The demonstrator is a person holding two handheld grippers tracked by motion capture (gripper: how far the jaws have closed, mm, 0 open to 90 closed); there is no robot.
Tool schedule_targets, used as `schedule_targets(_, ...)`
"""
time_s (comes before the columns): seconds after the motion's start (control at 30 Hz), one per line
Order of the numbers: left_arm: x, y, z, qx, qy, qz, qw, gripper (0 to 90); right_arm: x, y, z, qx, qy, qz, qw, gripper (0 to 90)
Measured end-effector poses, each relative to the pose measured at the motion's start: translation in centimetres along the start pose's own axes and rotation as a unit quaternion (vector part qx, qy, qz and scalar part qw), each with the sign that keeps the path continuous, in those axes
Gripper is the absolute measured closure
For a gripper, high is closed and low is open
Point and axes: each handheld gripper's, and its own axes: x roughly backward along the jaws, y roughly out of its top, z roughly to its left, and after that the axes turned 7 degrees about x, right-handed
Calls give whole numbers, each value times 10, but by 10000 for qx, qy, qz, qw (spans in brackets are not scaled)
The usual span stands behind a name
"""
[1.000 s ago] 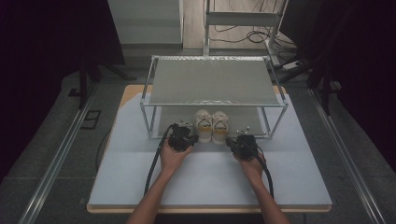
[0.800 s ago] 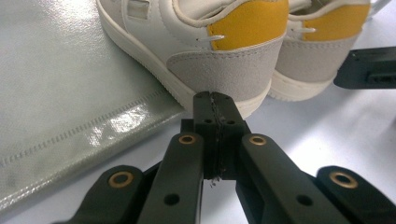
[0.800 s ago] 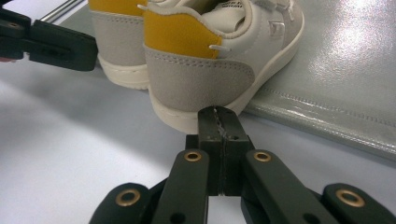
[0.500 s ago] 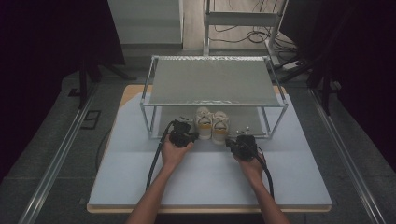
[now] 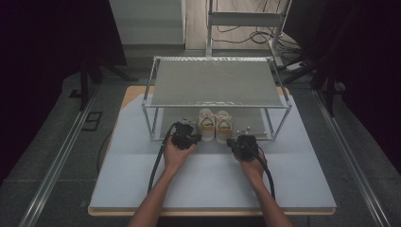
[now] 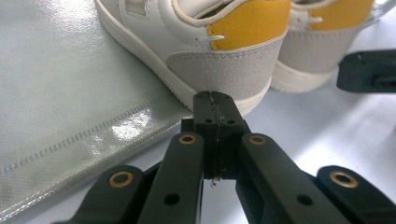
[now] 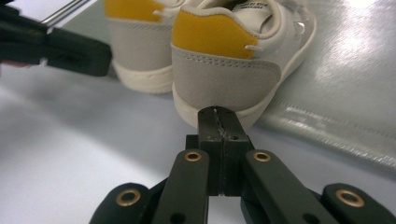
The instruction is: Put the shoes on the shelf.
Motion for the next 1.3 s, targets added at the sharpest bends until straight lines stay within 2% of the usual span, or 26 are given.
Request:
schedule_targets(0.33,-1,0,0,2,-20,8,10000,891,-18,9,-8,-76,-174,39,9998,899)
schedule_targets(0.53,-1,0,0,8,-18,10,10000,887,-22,9,-10,-155,-169,5,9997,899)
schedule_targets(0.67,-2,4,-1,-56,17,62,10000,881,-22,9,-10,-133,-160,43,9998,898)
schedule_targets(0.73,-3,8,0,-187,67,72,9998,877,-22,9,-10,-93,-167,66,9998,899)
schedule_targets(0.77,-3,9,-1,-88,149,53,9998,885,-22,10,-10,-96,-161,84,9998,898)
schedule_targets(0.83,-4,14,3,-137,160,94,9997,888,-22,10,-11,-92,-144,95,9998,899)
schedule_targets(0.87,-4,15,4,-42,217,77,9997,890,-22,10,-11,-88,-145,100,9998,899)
schedule_targets(0.93,-6,20,11,-104,219,125,9996,891,-22,10,-11,-79,-143,112,9998,899)
schedule_targets(1.0,-7,21,11,-40,223,162,9996,891,-22,11,-11,-74,-137,121,9998,899)
schedule_targets(1.07,-4,20,10,-57,123,123,9998,884,-22,11,-11,-72,-124,132,9998,899)
schedule_targets(1.1,-1,18,7,40,71,92,9999,879,-22,10,-12,-76,-113,129,9998,899)
schedule_targets(1.13,2,16,5,35,65,81,9999,880,-22,10,-12,-75,-105,127,9998,898)
schedule_targets(1.17,5,14,5,-221,33,62,9997,881,-22,10,-12,-60,-108,129,9998,898)
schedule_targets(1.2,8,12,3,-270,5,74,9996,887,-22,10,-12,-56,-114,131,9998,898)
schedule_targets(1.23,10,8,-1,-180,-49,64,9998,892,-22,11,-11,-49,-122,132,9998,898)
schedule_targets(1.27,11,6,-4,-190,-111,67,9997,894,-22,11,-11,-34,-128,135,9998,898)
schedule_targets(1.3,12,3,-9,-86,-161,88,9998,896,-22,11,-11,-42,-130,139,9998,898)
